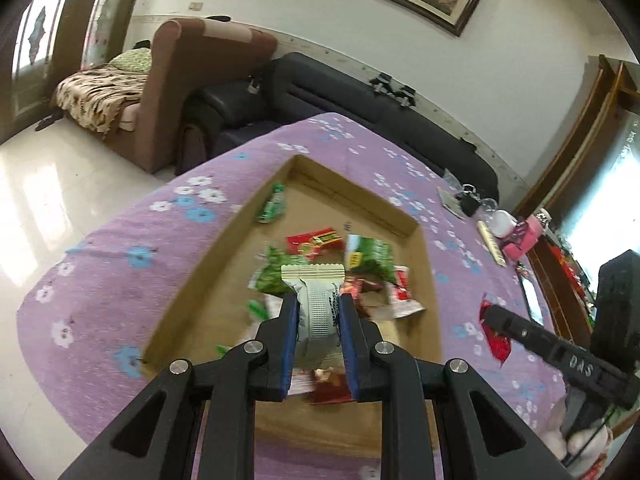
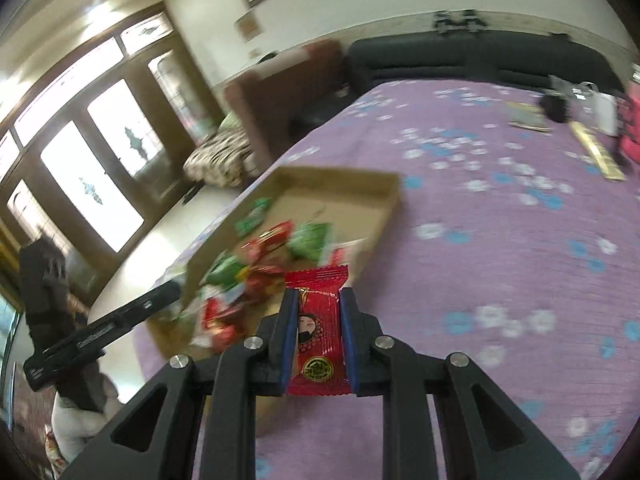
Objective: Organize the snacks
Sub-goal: 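Carry the red candy and white bar into the box and open both tools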
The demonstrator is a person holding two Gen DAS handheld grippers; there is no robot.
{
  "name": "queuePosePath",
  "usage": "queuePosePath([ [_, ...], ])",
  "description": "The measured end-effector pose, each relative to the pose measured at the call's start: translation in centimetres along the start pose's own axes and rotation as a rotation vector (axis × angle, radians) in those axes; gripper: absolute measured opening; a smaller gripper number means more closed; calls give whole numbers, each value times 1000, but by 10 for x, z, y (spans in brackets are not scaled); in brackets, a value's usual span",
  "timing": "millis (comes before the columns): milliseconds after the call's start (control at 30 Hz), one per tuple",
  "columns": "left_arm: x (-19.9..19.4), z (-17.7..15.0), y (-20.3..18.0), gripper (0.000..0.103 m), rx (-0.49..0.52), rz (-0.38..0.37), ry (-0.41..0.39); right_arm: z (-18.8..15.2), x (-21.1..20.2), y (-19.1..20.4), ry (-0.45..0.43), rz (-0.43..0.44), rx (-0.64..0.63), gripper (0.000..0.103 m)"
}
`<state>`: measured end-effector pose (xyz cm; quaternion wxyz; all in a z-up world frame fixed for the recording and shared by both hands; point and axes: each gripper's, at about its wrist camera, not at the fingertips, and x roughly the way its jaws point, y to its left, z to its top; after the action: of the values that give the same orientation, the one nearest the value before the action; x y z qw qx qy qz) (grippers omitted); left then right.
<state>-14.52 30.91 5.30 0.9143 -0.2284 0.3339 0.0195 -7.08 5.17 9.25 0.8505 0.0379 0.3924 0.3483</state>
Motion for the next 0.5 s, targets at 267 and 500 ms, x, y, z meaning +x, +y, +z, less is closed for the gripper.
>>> queuePosePath([
  [267,7,-1,16,21,35,78,-9,-16,51,49,114,37,-67,20],
  [500,15,2,34,21,-3,95,-2,-21,85,60,184,9,-75,20],
])
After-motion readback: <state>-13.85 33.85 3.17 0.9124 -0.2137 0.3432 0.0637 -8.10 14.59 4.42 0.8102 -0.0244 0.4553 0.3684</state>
